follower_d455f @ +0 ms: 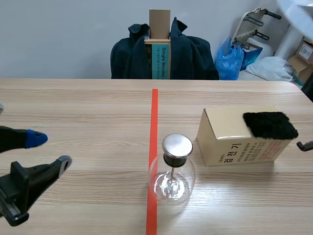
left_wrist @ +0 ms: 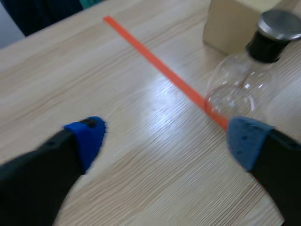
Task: Do the electroscope experiment.
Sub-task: 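Bring the plate to the electroscope and point at the metal foil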
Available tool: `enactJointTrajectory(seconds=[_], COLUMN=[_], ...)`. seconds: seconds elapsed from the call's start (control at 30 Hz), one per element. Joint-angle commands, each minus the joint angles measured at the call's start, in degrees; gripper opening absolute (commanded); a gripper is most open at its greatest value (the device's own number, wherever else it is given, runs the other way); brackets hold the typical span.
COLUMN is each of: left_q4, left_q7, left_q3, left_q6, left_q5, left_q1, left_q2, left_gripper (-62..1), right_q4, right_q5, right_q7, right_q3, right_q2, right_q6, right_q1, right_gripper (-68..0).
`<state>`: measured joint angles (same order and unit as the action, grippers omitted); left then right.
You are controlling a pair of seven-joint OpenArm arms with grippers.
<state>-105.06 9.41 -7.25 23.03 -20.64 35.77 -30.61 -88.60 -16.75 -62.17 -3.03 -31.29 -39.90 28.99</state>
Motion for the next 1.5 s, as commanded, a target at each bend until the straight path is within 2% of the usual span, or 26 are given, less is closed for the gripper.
enactJointTrajectory(seconds=[0.0, 0.07, 0.1, 0.27, 0.3, 0.53, 0.73, 0.87, 1.1, 1.23, 1.33, 1.47], left_q4=[1.7, 4.5, 5.9, 14.2, 15.8, 27.6, 35.9, 39.4, 43.7, 44.9, 45.1, 45.1], left_q7=[0.5, 1.1, 1.1, -3.7, -5.5, -17.0, -24.0, -27.8, -29.4, -30.2, -30.6, -30.6], left_q3=[0.2, 0.2, 0.2, 0.9, 1.5, 11.3, 23.0, 29.9, 36.9, 38.6, 38.8, 38.8], left_q6=[2.1, 5.7, 7.3, 16.3, 16.9, 16.9, 16.9, 16.9, 16.9, 13.9, 13.3, 12.6], left_q5=[-0.5, -0.5, -0.5, -0.3, 0.5, 6.9, 9.4, 9.6, 10.5, 12.4, 12.4, 12.4], left_q1=[-1.4, -3.0, -3.7, -8.4, -9.4, -17.9, -25.8, -29.9, -34.8, -35.8, -35.8, -35.8], left_q2=[0.3, 0.3, 0.3, 0.4, 0.4, 0.4, 0.4, 0.6, 3.5, 5.1, 5.7, 6.0], left_gripper=[-38.4, -56.1, -59.5, -58.7, -58.7, -58.2, -58.2, -58.2, -58.2, -58.2, -58.2, -58.2], right_q4=[-2.1, -3.5, -3.9, -5.5, -5.6, -5.6, -5.6, -5.6, -5.4, -4.5, -2.7, 0.8], right_q5=[2.5, 4.2, 4.5, 4.6, 4.6, 4.5, 3.0, 1.0, -8.6, -15.9, -21.9, -28.4], right_q7=[-0.8, -0.8, -0.8, -3.2, -3.8, -7.9, -10.2, -13.2, -12.7, -9.3, -6.3, -3.5], right_q3=[-0.8, -0.8, -0.8, -0.8, -0.8, -0.8, -0.8, -0.6, 0.5, 1.3, 1.5, 1.7], right_q2=[-0.6, 0.2, 0.8, 4.4, 5.1, 9.1, 11.0, 12.3, 16.1, 18.5, 19.2, 19.3], right_q6=[-1.8, -3.1, -4.3, -5.0, -5.0, -5.0, -5.0, -5.0, -5.0, -4.9, -2.3, -1.0], right_q1=[-0.1, -0.3, -0.3, -0.3, -0.3, -0.3, -0.3, -0.3, -0.3, -0.3, -0.4, -1.4], right_gripper=[-66.8, -66.8, -66.8, -66.8, -66.8, -66.8, -66.8, -66.7, -66.7, -66.7, -66.7, -66.7])
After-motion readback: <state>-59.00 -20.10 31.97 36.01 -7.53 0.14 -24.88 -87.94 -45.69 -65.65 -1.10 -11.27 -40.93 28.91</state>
